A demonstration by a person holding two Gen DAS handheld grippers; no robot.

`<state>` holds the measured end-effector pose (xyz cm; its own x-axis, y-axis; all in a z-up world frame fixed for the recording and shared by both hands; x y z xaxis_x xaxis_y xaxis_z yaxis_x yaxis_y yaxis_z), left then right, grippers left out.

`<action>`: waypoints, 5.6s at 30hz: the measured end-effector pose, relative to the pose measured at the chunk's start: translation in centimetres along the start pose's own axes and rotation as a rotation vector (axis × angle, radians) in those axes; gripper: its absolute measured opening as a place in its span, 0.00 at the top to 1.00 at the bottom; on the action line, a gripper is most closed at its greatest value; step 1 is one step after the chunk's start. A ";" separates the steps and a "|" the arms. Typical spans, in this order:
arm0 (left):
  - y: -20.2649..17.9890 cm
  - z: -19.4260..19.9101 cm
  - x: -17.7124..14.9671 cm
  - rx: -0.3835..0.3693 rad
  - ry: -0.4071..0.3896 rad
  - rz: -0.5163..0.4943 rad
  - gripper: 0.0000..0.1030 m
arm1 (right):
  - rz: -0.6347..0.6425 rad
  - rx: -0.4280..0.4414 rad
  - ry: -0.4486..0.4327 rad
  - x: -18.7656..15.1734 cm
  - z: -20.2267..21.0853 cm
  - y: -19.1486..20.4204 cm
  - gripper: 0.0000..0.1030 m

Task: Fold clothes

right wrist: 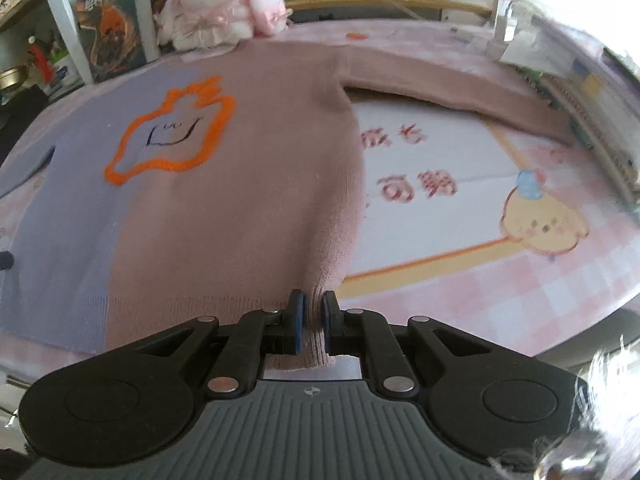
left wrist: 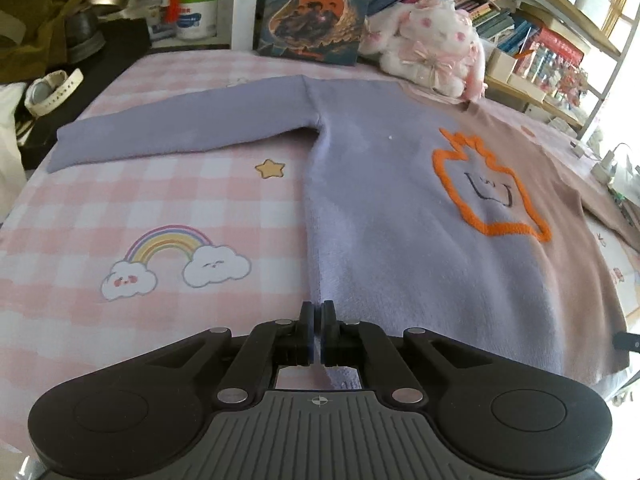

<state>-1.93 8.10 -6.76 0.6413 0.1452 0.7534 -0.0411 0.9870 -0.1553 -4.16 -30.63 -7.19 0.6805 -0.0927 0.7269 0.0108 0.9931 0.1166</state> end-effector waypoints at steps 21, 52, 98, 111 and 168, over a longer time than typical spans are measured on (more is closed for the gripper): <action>-0.3 0.6 0.1 -0.054 0.011 0.022 0.84 | 0.097 0.018 0.007 0.4 0.0 1.2 0.92; -0.8 1.0 -1.5 0.031 -0.002 0.029 0.97 | 0.125 0.052 -0.025 2.3 -2.8 1.2 0.89; -2.2 0.2 -1.4 0.030 -0.012 -0.010 0.96 | 0.050 -0.025 -0.059 0.8 -0.9 -0.9 0.90; -7.1 5.2 -1.7 0.183 -0.126 0.013 0.32 | 0.039 -0.012 -0.106 1.4 1.7 -1.5 0.27; 16.9 0.2 3.9 0.141 -0.188 0.032 0.17 | 0.143 -0.163 -0.163 -1.8 2.9 23.5 0.07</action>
<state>-0.30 25.39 -6.36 0.4849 0.1735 0.8572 -0.1739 0.9797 -0.0999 -7.26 -7.36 -3.79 0.5565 0.0523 0.8292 0.0499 0.9941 -0.0961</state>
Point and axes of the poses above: each gripper's, at about its wrist camera, not at the fingertips, and z roughly against the way its jaws point, y to its left, x to its top, the point moved 4 cm from there along -z, roughly the way its jaws point, and after that the axes turned 13 degrees about -y, right-handed, at the moved point
